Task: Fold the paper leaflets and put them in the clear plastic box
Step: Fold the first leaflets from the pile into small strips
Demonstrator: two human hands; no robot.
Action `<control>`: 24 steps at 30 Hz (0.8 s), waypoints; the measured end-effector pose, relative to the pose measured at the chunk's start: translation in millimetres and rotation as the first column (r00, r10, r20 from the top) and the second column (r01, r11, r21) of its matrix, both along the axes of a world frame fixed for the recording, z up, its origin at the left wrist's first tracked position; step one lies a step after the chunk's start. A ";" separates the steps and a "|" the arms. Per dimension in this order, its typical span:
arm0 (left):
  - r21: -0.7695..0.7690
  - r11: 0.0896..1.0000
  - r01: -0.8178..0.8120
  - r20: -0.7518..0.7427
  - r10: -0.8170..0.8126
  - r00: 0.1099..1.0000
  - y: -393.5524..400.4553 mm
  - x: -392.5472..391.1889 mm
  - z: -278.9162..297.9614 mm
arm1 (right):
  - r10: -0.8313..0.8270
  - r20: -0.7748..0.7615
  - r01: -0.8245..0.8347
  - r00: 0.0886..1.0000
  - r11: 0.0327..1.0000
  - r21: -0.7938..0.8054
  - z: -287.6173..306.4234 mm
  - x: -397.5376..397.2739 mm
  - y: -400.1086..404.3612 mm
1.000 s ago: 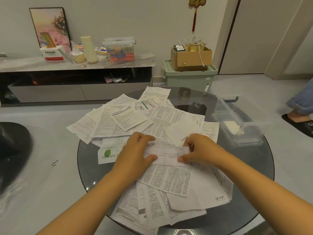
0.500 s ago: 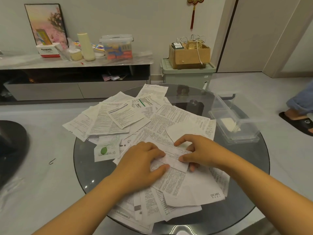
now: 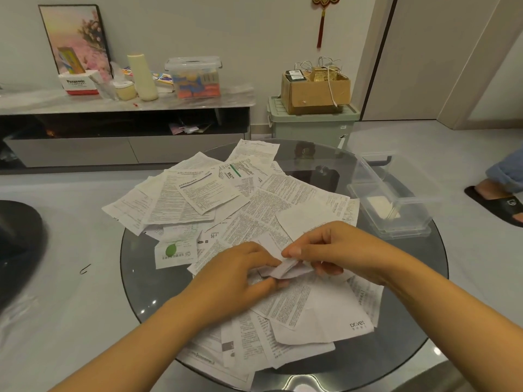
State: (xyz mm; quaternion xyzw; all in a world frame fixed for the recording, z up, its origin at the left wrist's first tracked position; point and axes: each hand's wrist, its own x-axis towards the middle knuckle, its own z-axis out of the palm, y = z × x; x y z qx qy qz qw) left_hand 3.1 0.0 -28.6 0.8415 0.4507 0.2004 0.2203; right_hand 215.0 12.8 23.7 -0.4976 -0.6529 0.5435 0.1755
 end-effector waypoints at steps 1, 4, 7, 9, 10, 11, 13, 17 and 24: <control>-0.010 1.000 0.002 0.022 -0.002 1.000 1.0 -1.3 -0.5 | 0.025 0.019 -0.026 0.999 0.999 0.023 0.9 0.3 0.3; -0.041 0.999 -0.002 0.048 0.004 0.999 1.6 -3.4 -1.2 | 0.090 0.094 -0.098 0.992 0.991 0.089 0.5 0.5 2.6; -0.064 0.994 -0.093 0.102 0.099 0.990 2.6 -2.0 -1.5 | 0.048 0.137 -0.069 0.989 0.986 0.153 -6.2 -4.9 5.3; -0.081 0.982 -0.173 0.119 0.182 0.976 4.6 -0.8 -1.1 | -0.059 0.177 0.016 0.982 0.973 0.231 -13.8 -13.1 9.6; -0.098 0.975 -0.200 0.135 0.212 0.968 5.8 -0.1 -1.0 | -0.102 0.195 0.048 0.975 0.964 0.263 -18.6 -16.8 12.5; -0.120 0.970 -0.210 0.152 0.227 0.962 7.1 0.6 -0.6 | -0.133 0.208 0.071 0.969 0.957 0.279 -22.7 -19.9 15.1; -0.144 0.964 -0.221 0.176 0.245 0.953 7.6 1.1 0.4 | -0.167 0.235 0.096 0.958 0.953 0.288 -30.6 -24.4 20.7; -0.156 0.949 -0.273 0.119 0.293 0.949 9.8 -0.9 -3.9 | -0.202 0.293 0.104 0.935 0.942 0.319 -42.8 -28.4 24.6; 0.095 0.968 -0.233 -0.001 0.234 0.972 11.1 -0.1 -6.4 | -0.184 0.337 -0.009 0.923 0.867 0.497 -49.1 -29.5 21.8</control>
